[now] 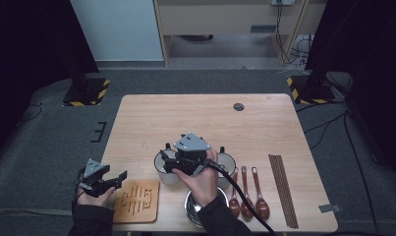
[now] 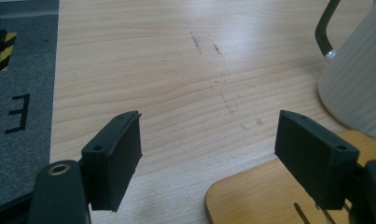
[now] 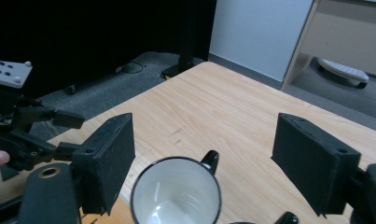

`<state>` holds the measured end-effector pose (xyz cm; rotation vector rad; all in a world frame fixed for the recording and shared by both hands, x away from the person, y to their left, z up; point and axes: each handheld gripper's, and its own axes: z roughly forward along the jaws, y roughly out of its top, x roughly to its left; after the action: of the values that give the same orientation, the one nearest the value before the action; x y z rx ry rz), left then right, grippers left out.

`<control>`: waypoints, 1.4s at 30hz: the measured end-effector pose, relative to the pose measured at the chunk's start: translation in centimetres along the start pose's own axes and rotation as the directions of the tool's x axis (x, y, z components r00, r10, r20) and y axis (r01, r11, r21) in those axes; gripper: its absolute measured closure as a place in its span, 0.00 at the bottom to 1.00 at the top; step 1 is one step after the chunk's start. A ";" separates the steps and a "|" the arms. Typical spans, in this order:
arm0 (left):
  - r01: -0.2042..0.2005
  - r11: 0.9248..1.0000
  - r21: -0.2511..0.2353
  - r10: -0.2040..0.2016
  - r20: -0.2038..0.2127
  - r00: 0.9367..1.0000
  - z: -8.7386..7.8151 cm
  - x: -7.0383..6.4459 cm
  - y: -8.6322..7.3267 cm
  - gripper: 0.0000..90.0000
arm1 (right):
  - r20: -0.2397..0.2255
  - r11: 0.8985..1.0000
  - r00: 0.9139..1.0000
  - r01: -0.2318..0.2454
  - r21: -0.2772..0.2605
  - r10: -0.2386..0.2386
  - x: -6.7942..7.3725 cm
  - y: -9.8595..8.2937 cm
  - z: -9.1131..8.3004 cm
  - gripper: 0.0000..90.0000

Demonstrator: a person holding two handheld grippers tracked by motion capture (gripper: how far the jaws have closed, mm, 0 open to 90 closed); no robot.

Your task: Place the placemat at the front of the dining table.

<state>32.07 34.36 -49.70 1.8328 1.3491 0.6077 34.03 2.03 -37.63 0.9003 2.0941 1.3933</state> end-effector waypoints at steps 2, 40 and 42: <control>0.001 1.000 0.002 -0.001 0.000 1.000 0.0 0.0 0.0 0.25 | -0.005 1.000 1.000 0.001 0.001 -0.001 0.4 -0.1 0.2 0.23; 0.016 1.000 -0.005 -0.016 -0.005 1.000 -0.1 0.2 0.0 0.24 | -0.097 0.994 0.995 0.039 0.101 -0.029 7.8 -4.8 4.3 0.24; 0.017 1.000 -0.005 -0.017 -0.005 1.000 -0.1 0.2 0.0 0.23 | -0.103 0.992 0.994 0.042 0.116 -0.030 8.1 -5.2 4.5 0.24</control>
<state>32.05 34.59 -49.67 1.8156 1.3642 0.6071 30.25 9.37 -44.30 0.8487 2.2779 1.3333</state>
